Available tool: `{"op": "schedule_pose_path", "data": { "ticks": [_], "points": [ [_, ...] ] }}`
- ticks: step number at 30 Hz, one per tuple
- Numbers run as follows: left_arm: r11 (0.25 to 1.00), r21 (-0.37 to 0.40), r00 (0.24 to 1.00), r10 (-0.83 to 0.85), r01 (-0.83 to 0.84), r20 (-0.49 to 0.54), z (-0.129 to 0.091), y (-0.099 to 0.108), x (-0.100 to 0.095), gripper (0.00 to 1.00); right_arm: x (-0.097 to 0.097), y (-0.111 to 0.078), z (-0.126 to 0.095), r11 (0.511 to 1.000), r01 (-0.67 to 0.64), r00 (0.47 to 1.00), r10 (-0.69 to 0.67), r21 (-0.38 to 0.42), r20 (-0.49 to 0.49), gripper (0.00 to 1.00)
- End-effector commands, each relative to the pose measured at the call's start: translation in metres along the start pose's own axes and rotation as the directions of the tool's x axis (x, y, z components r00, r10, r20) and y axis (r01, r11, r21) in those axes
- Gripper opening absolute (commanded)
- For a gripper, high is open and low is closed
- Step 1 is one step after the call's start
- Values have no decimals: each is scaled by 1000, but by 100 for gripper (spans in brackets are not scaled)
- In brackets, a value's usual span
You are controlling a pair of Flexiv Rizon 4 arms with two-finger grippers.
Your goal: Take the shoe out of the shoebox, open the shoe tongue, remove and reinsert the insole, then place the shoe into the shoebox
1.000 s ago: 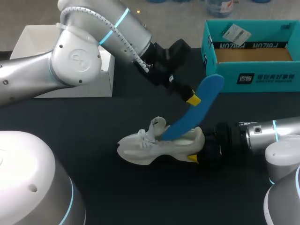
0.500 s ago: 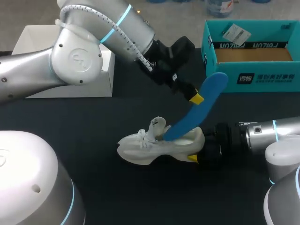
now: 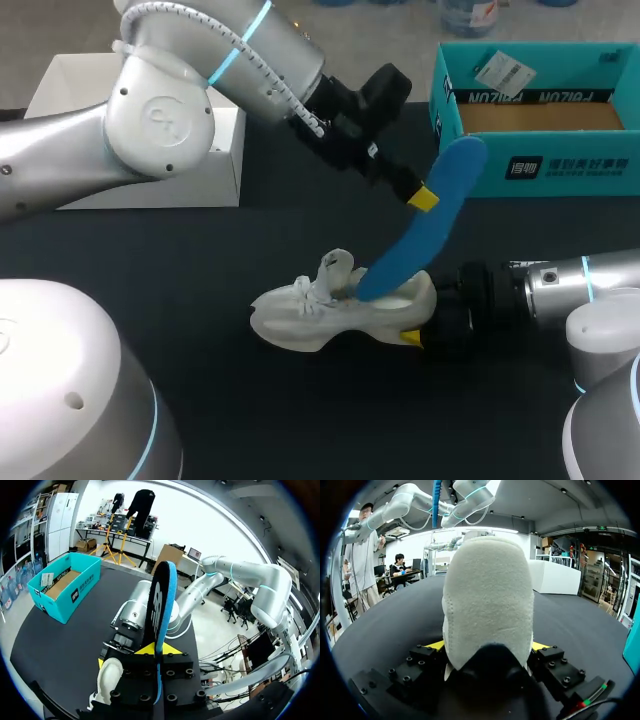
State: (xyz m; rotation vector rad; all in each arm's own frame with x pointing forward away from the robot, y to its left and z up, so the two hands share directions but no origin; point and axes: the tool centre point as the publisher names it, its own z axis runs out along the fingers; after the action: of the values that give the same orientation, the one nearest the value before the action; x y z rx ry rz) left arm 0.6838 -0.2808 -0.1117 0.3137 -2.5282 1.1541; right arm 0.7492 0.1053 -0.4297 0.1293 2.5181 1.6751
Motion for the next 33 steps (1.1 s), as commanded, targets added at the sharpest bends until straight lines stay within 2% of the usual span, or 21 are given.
{"op": "schedule_pose_path", "data": {
  "ticks": [1, 4, 14, 22, 33],
  "points": [
    [999, 20, 999, -29, 30, -30, -23, -1, 20, 0, 0, -1, 3, 1000, 0, 1000, 0, 5, 0, 0],
    [999, 32, 998, -33, 34, -44, -35, -9, 34, 0, 0, -1, 3, 1000, 0, 1000, 0, 5, 0, 0],
    [994, 75, 980, -63, 78, -187, -69, -29, 77, 0, 0, -1, 3, 1000, 0, 1000, 0, 5, 0, 0],
    [968, 204, 960, -89, 147, -266, -92, -44, 105, 0, 0, -1, 3, 1000, 0, 1000, 0, 5, 0, 0],
    [950, 277, 933, -35, 142, -357, -115, -44, 134, 0, 0, -1, 3, 1000, 0, 1000, 0, 5, 0, 0]
  ]
}}
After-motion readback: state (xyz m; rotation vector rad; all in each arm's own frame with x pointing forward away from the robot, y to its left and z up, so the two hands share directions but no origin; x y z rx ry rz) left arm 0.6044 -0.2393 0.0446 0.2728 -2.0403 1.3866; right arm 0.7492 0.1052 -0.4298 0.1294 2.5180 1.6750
